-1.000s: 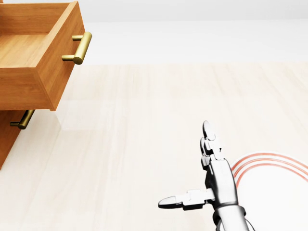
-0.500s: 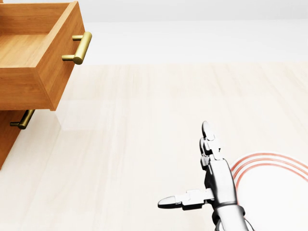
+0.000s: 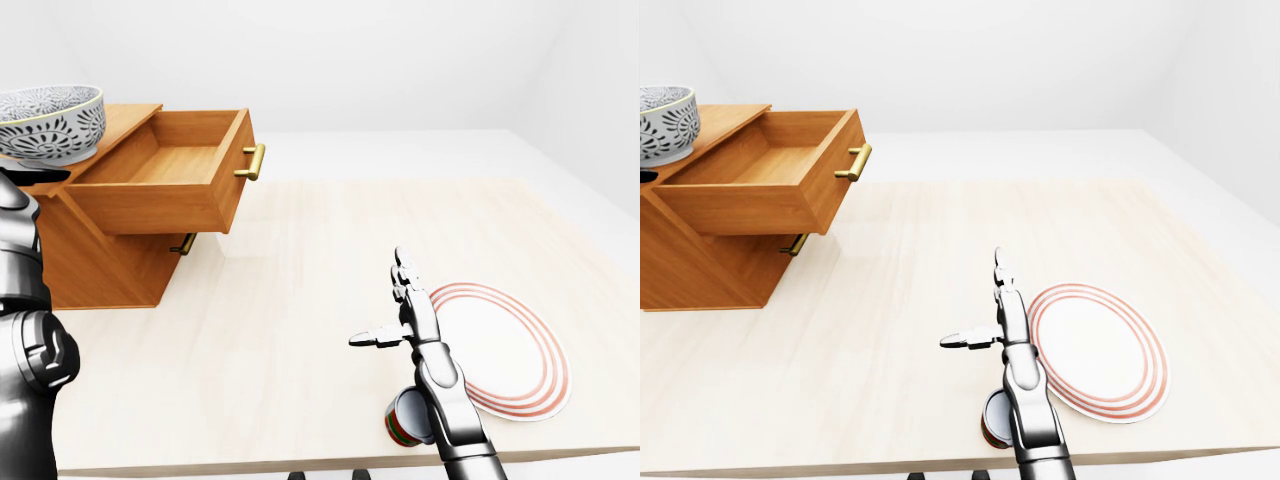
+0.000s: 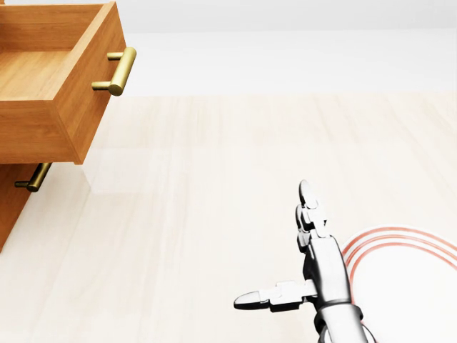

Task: Put the bowl on top of the cabinet.

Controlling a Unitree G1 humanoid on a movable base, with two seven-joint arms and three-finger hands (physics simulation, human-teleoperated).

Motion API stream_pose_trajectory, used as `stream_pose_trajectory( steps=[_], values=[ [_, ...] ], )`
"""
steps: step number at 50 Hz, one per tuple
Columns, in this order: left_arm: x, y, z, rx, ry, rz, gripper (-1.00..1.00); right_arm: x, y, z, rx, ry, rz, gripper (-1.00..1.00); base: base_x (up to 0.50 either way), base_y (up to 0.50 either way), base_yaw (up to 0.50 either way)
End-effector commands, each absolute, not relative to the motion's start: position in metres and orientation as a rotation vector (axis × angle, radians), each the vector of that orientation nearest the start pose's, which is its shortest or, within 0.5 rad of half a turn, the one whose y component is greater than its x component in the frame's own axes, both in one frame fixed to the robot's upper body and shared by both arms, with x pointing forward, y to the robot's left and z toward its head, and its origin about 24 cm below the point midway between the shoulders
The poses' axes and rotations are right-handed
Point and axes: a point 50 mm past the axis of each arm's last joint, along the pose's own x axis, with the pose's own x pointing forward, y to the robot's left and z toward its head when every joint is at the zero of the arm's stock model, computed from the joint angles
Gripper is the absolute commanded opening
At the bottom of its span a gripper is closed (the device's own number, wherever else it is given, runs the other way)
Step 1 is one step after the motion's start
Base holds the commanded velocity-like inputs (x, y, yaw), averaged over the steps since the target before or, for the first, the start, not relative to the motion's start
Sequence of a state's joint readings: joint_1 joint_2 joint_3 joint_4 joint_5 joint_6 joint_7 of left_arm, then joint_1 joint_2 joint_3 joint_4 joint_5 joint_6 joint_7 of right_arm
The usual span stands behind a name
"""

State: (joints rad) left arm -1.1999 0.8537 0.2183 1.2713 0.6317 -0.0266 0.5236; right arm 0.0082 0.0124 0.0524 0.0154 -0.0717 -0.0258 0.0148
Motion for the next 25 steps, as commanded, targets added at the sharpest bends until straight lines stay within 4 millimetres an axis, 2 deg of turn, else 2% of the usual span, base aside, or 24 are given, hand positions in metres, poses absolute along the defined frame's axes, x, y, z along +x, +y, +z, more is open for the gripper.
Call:
stream_pose_trajectory(
  steps=[1, 16, 25],
  values=[
    [0.338, 0.392, 0.252, 0.93, -0.089, 1.042, 1.0, 0.252, -0.133, 0.038, -0.059, -0.003, 0.067, 1.0, 0.0, 0.0, 0.0],
    [0.34, 0.377, 0.3, 0.9, -0.309, 1.057, 1.0, 0.252, -0.133, 0.037, -0.06, -0.002, 0.066, 1.0, 0.0, 0.0, 0.0],
    [0.322, 0.363, 0.336, 0.863, -0.511, 1.131, 1.0, 0.252, -0.132, 0.038, -0.06, -0.003, 0.067, 1.0, 0.0, 0.0, 0.0]
  ],
)
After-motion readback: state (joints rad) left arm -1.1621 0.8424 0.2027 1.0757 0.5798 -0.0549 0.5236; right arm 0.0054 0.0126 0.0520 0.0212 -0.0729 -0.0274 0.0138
